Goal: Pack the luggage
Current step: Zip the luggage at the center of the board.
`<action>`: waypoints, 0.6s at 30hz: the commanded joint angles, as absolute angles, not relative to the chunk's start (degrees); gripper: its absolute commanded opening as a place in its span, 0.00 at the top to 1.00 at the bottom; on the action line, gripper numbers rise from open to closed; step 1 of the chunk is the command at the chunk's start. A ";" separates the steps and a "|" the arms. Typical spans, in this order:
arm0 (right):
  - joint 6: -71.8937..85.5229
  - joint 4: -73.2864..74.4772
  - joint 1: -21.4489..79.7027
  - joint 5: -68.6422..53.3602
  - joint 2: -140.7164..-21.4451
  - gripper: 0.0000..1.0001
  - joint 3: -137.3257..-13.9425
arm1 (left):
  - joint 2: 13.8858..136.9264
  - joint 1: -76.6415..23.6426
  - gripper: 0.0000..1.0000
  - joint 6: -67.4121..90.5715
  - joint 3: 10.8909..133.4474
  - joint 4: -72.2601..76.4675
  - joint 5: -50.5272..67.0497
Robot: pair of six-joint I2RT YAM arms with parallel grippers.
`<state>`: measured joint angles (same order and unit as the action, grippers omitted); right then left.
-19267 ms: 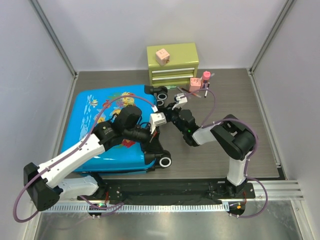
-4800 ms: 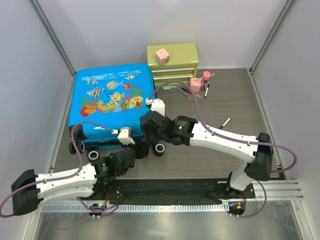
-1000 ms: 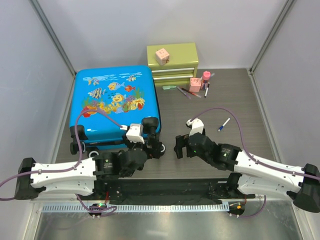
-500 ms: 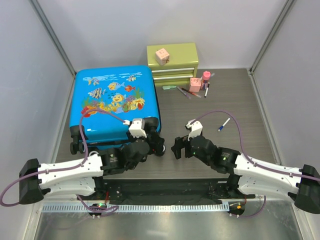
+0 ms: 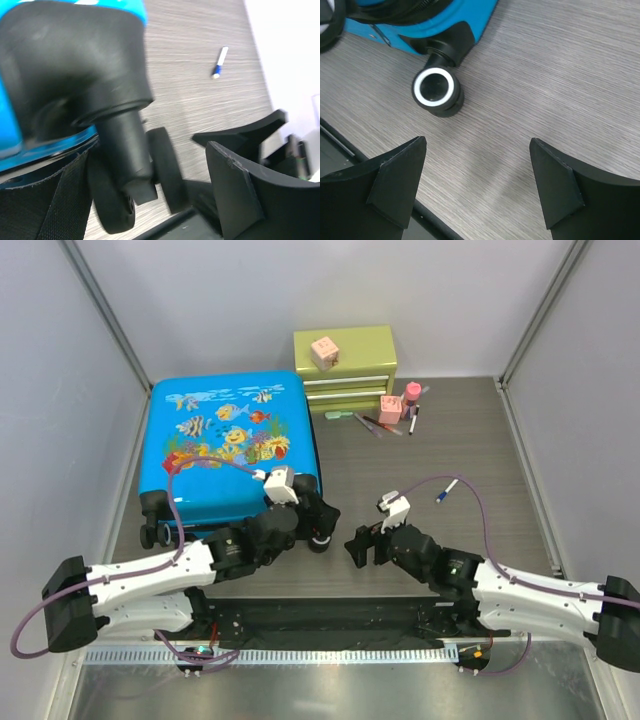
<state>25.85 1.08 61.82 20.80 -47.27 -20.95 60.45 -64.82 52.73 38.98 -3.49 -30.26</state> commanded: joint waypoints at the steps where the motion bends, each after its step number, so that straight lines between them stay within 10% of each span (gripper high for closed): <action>1: 24.79 -11.84 62.75 20.13 -45.70 0.12 -18.46 | 60.65 -63.90 0.16 53.44 39.90 5.00 -25.67; 18: 4.86 -66.32 84.20 48.95 -68.19 0.23 -11.25 | 56.87 -61.35 0.16 56.95 39.73 4.92 -26.28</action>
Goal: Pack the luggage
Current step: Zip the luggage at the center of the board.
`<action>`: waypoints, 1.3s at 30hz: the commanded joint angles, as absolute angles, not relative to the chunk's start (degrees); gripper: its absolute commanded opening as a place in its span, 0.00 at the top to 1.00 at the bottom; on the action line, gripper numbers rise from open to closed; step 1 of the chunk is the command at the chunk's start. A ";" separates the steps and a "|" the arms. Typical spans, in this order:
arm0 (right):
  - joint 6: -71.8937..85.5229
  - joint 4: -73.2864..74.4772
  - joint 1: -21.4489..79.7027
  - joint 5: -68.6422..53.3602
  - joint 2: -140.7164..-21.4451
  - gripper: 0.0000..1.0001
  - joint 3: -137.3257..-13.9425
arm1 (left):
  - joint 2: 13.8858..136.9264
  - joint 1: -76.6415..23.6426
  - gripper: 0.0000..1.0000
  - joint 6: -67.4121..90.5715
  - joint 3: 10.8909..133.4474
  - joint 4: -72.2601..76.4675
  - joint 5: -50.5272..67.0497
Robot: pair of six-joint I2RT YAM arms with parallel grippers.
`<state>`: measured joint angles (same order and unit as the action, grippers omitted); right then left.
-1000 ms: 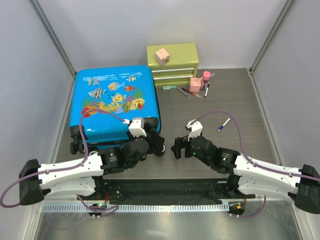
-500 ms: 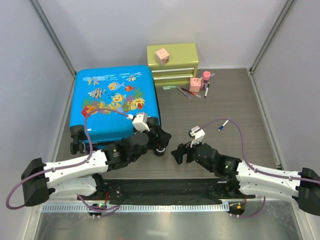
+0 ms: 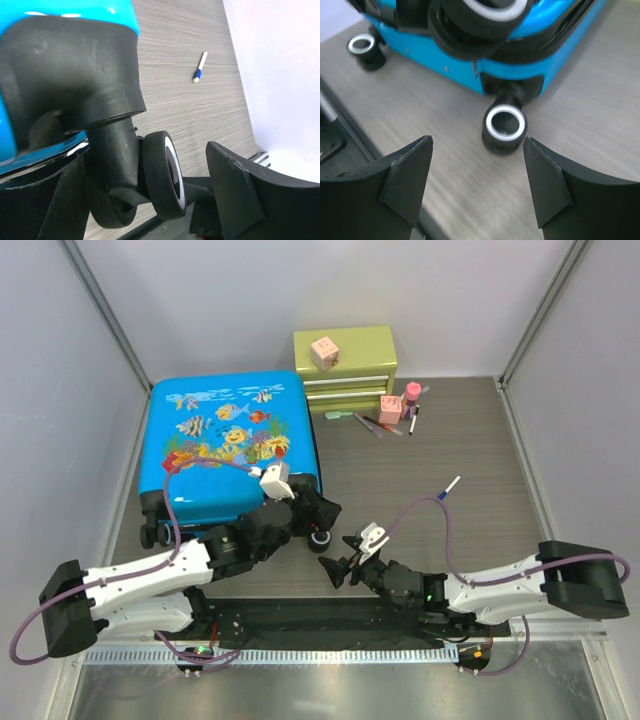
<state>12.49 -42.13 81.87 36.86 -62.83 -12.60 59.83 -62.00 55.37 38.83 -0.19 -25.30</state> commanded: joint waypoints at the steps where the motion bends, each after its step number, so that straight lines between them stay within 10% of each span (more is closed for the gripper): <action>1: 3.79 -72.19 84.37 49.74 -69.77 0.23 -11.25 | 56.60 -61.26 0.16 57.30 39.81 4.75 -26.28; 18: 10.20 -54.53 78.22 46.42 -63.92 0.23 -14.68 | 61.87 -58.80 0.33 58.18 42.36 4.57 -18.46; 24: 13.35 -31.36 77.61 46.13 -45.46 0.20 -14.67 | 61.97 -58.45 0.58 58.80 39.73 5.45 -17.93; 29: 19.16 -8.74 63.77 34.84 -43.05 0.16 -24.86 | 56.96 -57.83 1.00 58.62 35.95 3.53 -18.81; 39: 25.92 -12.03 45.46 2.66 -66.50 0.17 -39.62 | 32.45 -57.39 1.00 58.97 31.29 -13.43 -24.61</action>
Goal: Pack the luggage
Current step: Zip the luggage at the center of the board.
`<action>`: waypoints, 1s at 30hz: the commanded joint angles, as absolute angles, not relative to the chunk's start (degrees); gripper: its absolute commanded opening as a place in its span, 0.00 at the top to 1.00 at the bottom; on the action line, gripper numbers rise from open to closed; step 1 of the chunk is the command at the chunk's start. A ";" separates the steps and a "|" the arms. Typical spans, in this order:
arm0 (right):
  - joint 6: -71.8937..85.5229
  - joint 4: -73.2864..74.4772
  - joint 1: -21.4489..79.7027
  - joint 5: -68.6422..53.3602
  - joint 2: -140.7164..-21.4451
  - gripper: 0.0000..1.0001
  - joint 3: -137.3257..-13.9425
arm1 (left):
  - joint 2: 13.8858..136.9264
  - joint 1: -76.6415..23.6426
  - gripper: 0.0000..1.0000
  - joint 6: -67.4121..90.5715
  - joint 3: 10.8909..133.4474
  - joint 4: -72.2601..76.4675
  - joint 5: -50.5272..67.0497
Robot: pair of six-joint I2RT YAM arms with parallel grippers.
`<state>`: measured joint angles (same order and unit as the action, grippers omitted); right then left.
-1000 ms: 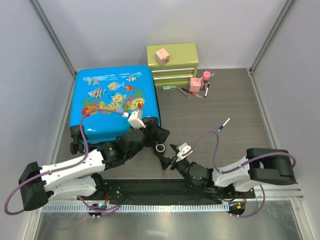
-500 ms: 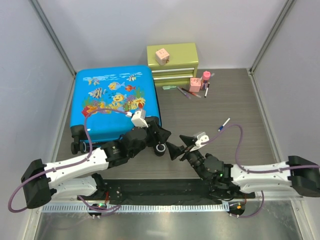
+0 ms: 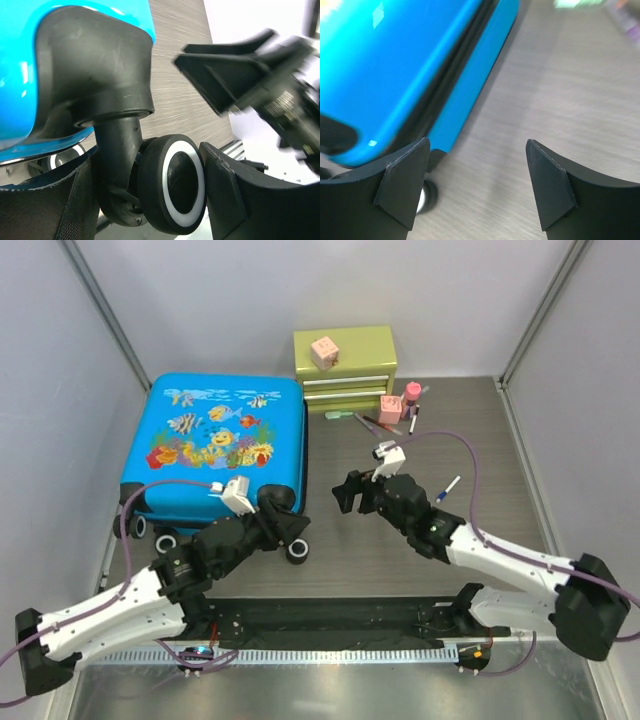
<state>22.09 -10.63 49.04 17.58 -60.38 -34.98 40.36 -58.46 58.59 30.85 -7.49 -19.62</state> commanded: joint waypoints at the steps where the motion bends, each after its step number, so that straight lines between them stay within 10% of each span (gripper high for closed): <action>1: 27.58 -12.74 44.83 0.81 -68.10 0.18 -40.77 | 30.17 -57.39 1.00 58.89 31.55 -14.75 -25.13; 30: 37.71 -21.01 31.47 -9.14 -101.67 0.21 -67.65 | 16.09 -57.30 1.00 55.02 40.34 -38.84 -30.85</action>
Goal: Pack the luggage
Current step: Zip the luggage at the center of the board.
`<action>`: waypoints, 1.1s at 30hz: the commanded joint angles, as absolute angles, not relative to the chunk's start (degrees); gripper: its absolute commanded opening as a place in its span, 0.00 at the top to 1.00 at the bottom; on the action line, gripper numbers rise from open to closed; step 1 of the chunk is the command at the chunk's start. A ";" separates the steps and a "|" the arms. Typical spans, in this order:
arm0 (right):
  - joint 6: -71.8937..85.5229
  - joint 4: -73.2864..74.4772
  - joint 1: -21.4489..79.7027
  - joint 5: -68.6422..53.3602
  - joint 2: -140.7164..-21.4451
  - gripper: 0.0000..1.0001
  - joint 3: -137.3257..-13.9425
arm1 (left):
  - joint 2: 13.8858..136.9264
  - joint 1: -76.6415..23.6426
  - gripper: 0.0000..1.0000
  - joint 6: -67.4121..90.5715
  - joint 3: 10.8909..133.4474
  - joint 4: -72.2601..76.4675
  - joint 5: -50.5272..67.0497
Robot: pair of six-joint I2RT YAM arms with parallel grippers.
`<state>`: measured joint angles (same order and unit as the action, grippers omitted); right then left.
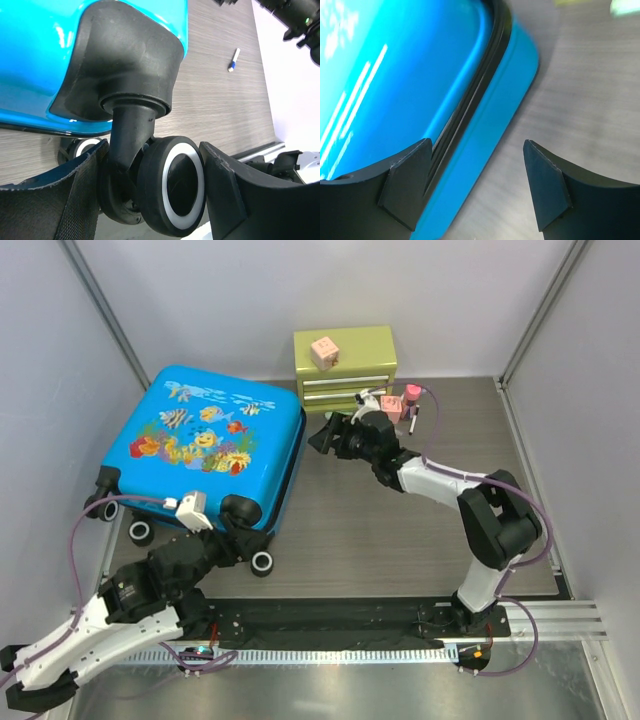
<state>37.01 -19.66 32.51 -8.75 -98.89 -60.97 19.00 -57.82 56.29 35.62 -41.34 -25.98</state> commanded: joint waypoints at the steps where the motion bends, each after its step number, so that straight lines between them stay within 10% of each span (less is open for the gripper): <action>1: 37.10 -19.79 31.46 -9.05 -102.39 0.22 -68.98 | 15.56 -57.39 1.00 55.02 40.25 -39.02 -31.37; 33: 25.76 5.51 33.22 -6.77 -129.01 0.28 -106.78 | 11.16 -57.39 1.00 54.05 42.63 -43.24 -33.75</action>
